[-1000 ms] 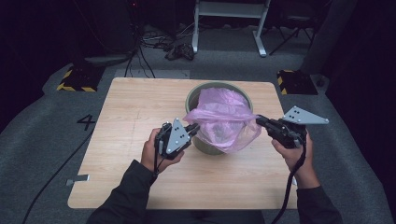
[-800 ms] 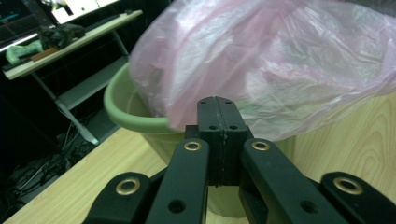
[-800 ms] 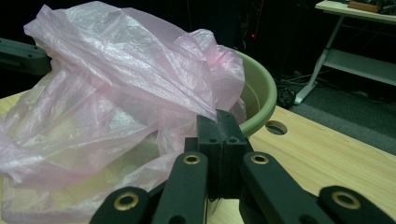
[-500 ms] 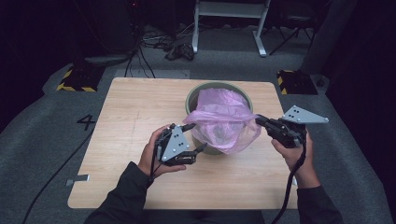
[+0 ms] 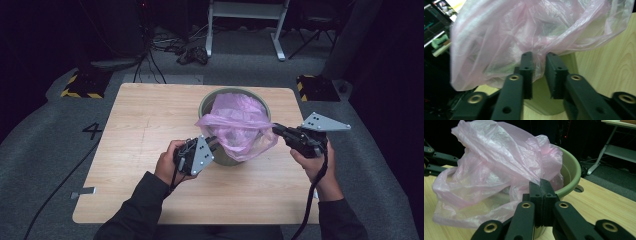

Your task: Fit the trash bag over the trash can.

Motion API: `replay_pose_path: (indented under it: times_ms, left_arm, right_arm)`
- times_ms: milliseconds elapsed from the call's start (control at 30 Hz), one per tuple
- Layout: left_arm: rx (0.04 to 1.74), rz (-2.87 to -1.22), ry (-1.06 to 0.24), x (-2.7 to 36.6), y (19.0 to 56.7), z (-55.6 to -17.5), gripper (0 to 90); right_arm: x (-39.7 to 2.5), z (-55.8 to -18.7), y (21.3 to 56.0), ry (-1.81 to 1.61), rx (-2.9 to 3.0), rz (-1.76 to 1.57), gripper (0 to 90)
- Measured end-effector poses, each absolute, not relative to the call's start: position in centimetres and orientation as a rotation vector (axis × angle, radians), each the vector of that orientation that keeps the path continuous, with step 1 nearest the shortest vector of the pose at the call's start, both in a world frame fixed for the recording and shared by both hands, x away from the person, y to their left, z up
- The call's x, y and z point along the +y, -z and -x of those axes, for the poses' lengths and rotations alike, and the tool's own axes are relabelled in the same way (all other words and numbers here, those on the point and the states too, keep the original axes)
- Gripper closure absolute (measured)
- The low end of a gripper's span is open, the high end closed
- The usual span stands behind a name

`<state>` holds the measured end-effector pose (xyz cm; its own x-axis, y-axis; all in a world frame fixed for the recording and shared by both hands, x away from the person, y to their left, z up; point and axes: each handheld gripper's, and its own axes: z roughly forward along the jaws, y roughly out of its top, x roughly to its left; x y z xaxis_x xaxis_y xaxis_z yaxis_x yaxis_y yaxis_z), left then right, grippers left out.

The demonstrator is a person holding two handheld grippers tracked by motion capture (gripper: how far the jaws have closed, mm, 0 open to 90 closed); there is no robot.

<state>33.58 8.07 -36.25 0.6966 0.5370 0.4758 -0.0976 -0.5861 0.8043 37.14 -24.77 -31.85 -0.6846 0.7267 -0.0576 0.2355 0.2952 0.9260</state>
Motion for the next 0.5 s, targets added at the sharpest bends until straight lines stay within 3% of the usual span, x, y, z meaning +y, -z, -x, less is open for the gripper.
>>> replay_pose_path:
  times_ms: [133, 500]
  left_arm:
    - [0.343, -1.983, -0.841, 9.7, 35.7, -33.8, 89.5]
    - [0.483, -1.944, -0.81, 14.9, 35.2, -35.4, 90.0]
  right_arm:
    - [-25.3, -37.1, 31.7, -1.371, 2.076, -0.87, 89.6]
    - [-26.5, -37.7, 32.1, -1.315, 2.029, -0.972, 89.8]
